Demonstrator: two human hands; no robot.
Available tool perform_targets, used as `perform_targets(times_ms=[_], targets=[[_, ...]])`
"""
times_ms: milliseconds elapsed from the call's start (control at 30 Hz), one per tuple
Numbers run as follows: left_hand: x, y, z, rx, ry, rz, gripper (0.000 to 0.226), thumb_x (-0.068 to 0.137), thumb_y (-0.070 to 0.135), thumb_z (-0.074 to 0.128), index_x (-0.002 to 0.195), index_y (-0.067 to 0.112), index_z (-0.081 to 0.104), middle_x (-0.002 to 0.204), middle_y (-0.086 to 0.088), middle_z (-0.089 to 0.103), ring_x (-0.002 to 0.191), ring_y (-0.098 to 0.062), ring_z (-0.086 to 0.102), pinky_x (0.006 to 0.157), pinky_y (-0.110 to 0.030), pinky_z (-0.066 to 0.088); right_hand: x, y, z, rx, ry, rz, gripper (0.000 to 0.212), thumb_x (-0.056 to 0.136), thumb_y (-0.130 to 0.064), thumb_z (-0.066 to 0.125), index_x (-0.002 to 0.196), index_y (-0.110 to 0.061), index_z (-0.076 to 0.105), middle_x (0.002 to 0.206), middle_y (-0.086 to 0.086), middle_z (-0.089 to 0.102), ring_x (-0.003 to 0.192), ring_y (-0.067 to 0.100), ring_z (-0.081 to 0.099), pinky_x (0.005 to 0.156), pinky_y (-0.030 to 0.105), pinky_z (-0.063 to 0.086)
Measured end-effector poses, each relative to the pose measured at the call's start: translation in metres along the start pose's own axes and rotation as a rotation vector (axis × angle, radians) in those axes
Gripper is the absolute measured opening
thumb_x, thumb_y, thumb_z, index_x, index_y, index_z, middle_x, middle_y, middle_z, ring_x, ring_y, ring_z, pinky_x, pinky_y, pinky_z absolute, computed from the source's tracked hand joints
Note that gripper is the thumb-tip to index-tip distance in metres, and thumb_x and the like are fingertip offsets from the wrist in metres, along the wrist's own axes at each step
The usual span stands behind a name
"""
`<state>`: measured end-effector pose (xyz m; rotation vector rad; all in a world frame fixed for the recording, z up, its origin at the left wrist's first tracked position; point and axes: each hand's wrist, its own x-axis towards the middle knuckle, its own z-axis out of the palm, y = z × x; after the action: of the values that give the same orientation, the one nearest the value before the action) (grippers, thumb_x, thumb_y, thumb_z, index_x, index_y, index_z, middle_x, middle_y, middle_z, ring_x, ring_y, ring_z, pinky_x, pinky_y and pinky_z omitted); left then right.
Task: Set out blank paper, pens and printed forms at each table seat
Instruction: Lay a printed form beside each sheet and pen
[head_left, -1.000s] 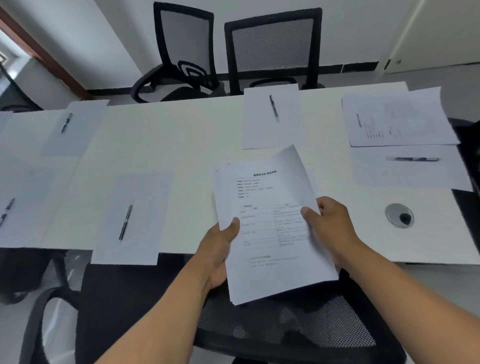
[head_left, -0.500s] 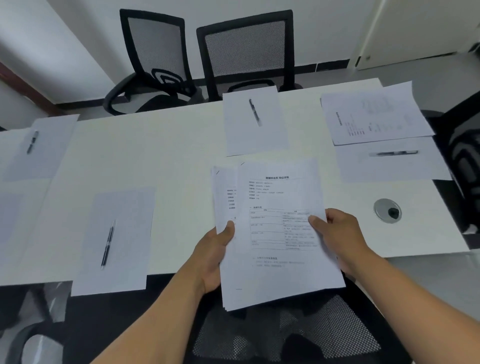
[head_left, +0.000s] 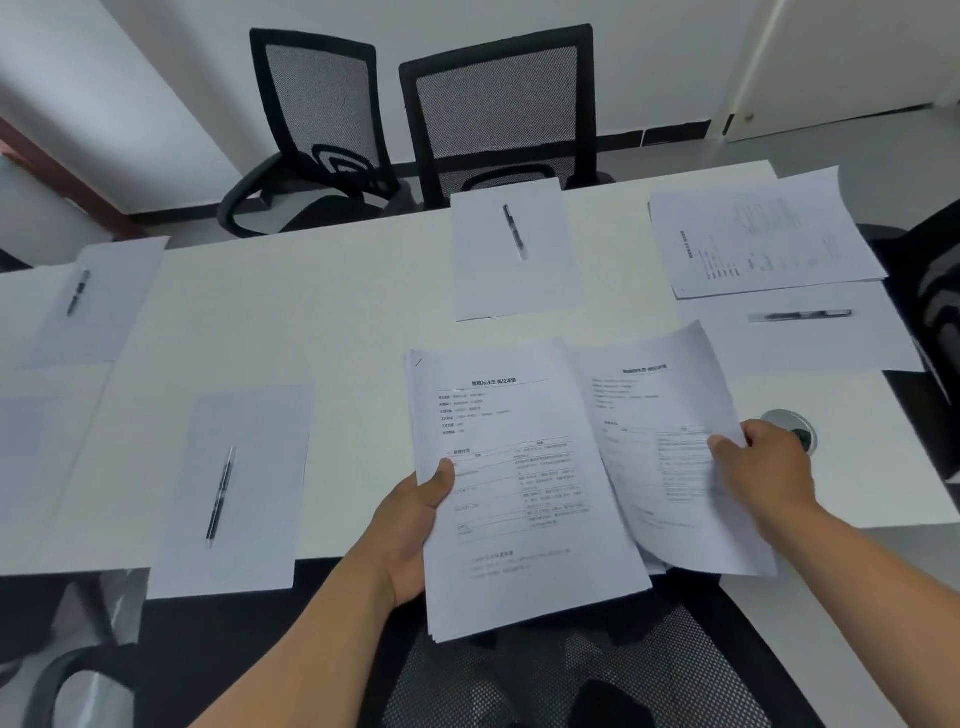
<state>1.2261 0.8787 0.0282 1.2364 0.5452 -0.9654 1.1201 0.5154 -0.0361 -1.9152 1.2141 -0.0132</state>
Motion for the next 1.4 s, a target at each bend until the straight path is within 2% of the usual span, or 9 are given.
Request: perform_targets(times_ms=[567, 800, 867, 967, 1067, 1133, 1200, 1300, 1400], targets=[[-0.007, -0.003, 0.009, 0.000, 0.035, 0.003, 0.040, 0.109, 0.039, 0.061, 0.139, 0.015, 0.072, 0.131, -0.016, 0.079, 0.118, -0.038, 0.077, 0.103, -0.057, 0.058, 0.018, 0.008, 0.001, -0.178, -0.017, 0.023, 0.022, 0.102, -0.015, 0.058, 0.083, -0.004, 0.057, 0.086, 0.016, 0.065, 0.079, 0.039, 0.061, 0.074, 0.045, 0.050], [-0.008, -0.007, 0.010, -0.011, 0.022, 0.009, 0.043, 0.109, 0.041, 0.061, 0.142, 0.015, 0.070, 0.134, -0.016, 0.077, 0.123, -0.039, 0.075, 0.110, -0.061, 0.054, 0.013, 0.009, -0.002, -0.182, -0.021, 0.019, 0.022, 0.102, -0.018, 0.059, 0.086, -0.003, 0.056, 0.089, 0.018, 0.066, 0.077, 0.038, 0.059, 0.070, 0.042, 0.047], [-0.008, -0.007, 0.010, -0.006, 0.020, 0.015, 0.044, 0.109, 0.041, 0.061, 0.143, 0.016, 0.070, 0.135, -0.016, 0.077, 0.124, -0.038, 0.074, 0.111, -0.062, 0.054, 0.009, 0.006, -0.004, -0.199, -0.004, 0.010, 0.024, 0.097, -0.026, 0.061, 0.094, -0.002, 0.059, 0.099, 0.020, 0.067, 0.089, 0.041, 0.060, 0.073, 0.043, 0.048], [-0.011, -0.007, 0.011, 0.000, 0.021, 0.030, 0.044, 0.109, 0.042, 0.062, 0.144, 0.016, 0.069, 0.135, -0.015, 0.077, 0.124, -0.037, 0.075, 0.107, -0.059, 0.057, -0.001, -0.002, -0.006, -0.313, 0.078, 0.014, 0.048, 0.093, -0.027, 0.071, 0.131, 0.000, 0.058, 0.139, 0.025, 0.053, 0.128, 0.048, 0.045, 0.101, 0.054, 0.045], [-0.017, -0.004, 0.013, -0.009, 0.006, 0.045, 0.043, 0.109, 0.041, 0.062, 0.143, 0.016, 0.070, 0.135, -0.015, 0.077, 0.123, -0.037, 0.075, 0.107, -0.058, 0.057, -0.011, -0.020, -0.003, -0.273, 0.098, -0.076, 0.056, 0.094, -0.026, 0.073, 0.142, -0.005, 0.052, 0.144, 0.025, 0.046, 0.136, 0.048, 0.038, 0.112, 0.057, 0.036], [-0.020, -0.002, 0.013, -0.017, 0.008, 0.057, 0.045, 0.108, 0.042, 0.062, 0.144, 0.015, 0.069, 0.136, -0.015, 0.077, 0.124, -0.038, 0.074, 0.108, -0.059, 0.056, -0.021, -0.038, 0.002, -0.173, 0.012, -0.195, 0.040, 0.098, -0.025, 0.068, 0.134, -0.009, 0.059, 0.133, 0.016, 0.054, 0.129, 0.042, 0.046, 0.107, 0.052, 0.039], [-0.024, 0.000, 0.011, -0.023, 0.013, 0.073, 0.046, 0.108, 0.042, 0.062, 0.146, 0.016, 0.068, 0.137, -0.015, 0.076, 0.126, -0.038, 0.073, 0.111, -0.061, 0.054, -0.036, -0.060, 0.006, -0.046, -0.115, -0.270, 0.016, 0.103, -0.028, 0.063, 0.109, -0.014, 0.066, 0.110, 0.004, 0.065, 0.108, 0.031, 0.059, 0.087, 0.040, 0.046], [-0.033, 0.003, 0.007, -0.031, 0.021, 0.094, 0.046, 0.109, 0.042, 0.062, 0.146, 0.016, 0.068, 0.138, -0.015, 0.076, 0.127, -0.039, 0.073, 0.113, -0.063, 0.052, -0.059, -0.094, 0.012, 0.079, -0.355, -0.263, 0.036, 0.108, -0.038, 0.055, 0.089, -0.010, 0.066, 0.086, 0.003, 0.072, 0.076, 0.024, 0.065, 0.066, 0.034, 0.044], [-0.044, 0.006, 0.003, -0.052, 0.024, 0.115, 0.046, 0.108, 0.042, 0.063, 0.146, 0.016, 0.068, 0.139, -0.015, 0.075, 0.129, -0.039, 0.072, 0.115, -0.065, 0.050, -0.084, -0.116, 0.017, 0.190, -0.602, -0.180, 0.043, 0.110, -0.045, 0.052, 0.082, -0.012, 0.054, 0.069, -0.003, 0.055, 0.056, 0.013, 0.046, 0.065, 0.032, 0.038]])
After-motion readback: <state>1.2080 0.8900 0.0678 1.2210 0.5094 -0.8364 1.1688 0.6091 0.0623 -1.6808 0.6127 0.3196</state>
